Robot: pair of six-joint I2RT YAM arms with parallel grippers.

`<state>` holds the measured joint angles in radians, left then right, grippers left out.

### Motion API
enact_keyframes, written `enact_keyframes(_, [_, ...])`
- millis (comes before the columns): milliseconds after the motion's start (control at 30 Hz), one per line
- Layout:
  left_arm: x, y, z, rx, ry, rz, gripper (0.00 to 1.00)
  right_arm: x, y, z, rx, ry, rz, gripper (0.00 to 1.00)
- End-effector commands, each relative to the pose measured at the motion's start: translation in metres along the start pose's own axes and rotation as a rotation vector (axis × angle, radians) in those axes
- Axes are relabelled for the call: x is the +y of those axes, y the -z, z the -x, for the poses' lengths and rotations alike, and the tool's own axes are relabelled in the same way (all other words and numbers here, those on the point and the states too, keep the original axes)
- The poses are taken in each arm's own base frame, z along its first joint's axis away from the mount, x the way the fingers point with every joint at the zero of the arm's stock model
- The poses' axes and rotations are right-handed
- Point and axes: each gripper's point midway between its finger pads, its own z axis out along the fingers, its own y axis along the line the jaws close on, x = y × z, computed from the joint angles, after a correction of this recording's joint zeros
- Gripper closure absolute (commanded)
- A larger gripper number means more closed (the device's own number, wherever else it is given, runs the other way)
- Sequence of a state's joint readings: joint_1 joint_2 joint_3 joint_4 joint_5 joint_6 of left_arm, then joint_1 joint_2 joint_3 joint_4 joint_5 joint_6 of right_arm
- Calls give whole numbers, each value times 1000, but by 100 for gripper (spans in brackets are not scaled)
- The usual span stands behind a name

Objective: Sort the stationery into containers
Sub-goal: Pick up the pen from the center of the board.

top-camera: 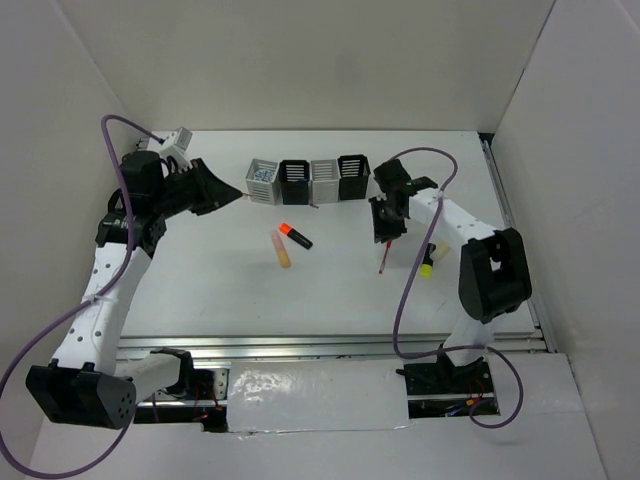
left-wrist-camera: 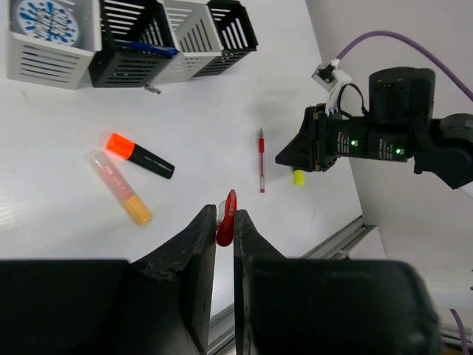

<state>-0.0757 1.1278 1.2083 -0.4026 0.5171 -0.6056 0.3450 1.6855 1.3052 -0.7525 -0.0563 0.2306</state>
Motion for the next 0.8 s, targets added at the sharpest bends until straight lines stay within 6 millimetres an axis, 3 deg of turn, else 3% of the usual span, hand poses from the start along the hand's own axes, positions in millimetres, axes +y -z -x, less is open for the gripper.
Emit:
enact_keyframes(0, [11,5,6,-30,-2,41,100,-21,-7,15,-71,-99,-174,73])
enact_keyframes(300, [14,-2,4,-40,-4,14,100,-43,-39,2,7,-205,-296,65])
enact_keyframes(500, [16,-6,3,-34,-13,1,100,-53,-62,-10,87,-253,-294,67])
enact_keyframes(767, [15,-9,-3,-32,-1,-78,100,-50,-74,-19,120,-245,-283,71])
